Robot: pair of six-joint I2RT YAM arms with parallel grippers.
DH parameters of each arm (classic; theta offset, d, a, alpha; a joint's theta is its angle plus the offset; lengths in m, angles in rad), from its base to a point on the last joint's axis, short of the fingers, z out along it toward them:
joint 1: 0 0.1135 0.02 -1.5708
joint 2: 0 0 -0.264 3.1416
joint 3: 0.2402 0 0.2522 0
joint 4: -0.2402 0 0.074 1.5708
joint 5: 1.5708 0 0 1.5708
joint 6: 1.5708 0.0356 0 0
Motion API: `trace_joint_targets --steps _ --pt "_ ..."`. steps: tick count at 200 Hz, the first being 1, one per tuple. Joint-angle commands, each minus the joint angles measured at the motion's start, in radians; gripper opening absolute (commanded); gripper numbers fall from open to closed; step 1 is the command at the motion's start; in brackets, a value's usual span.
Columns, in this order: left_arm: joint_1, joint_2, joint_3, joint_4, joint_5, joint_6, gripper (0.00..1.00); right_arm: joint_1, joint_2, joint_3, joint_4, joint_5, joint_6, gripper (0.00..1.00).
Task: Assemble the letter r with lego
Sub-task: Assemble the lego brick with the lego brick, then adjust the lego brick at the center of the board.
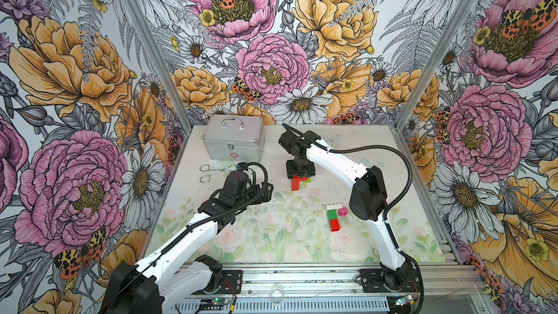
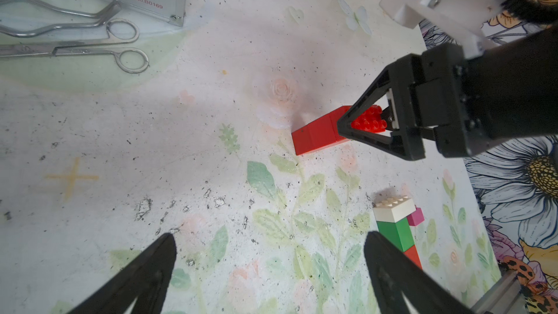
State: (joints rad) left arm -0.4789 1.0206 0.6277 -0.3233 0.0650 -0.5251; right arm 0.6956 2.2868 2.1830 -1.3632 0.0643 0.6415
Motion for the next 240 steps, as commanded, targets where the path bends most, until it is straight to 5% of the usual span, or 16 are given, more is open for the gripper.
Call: trace_joint_targets --steps 1,60,130,240 --pt "0.007 -0.014 0.006 -0.013 -0.001 -0.006 0.99 0.007 0.096 -0.054 -0.029 0.03 -0.023 0.52" --pt "-0.007 -0.008 0.031 -0.028 -0.01 0.0 0.99 0.007 -0.066 -0.059 -0.089 0.015 -0.054 0.5" --pt "-0.066 0.048 0.064 -0.023 -0.031 0.023 0.99 0.003 -0.255 -0.208 -0.228 -0.16 -0.122 0.5" --pt "-0.102 0.031 0.074 -0.049 -0.031 0.027 0.99 -0.026 -0.109 -0.209 -0.199 -0.21 -0.177 0.53"
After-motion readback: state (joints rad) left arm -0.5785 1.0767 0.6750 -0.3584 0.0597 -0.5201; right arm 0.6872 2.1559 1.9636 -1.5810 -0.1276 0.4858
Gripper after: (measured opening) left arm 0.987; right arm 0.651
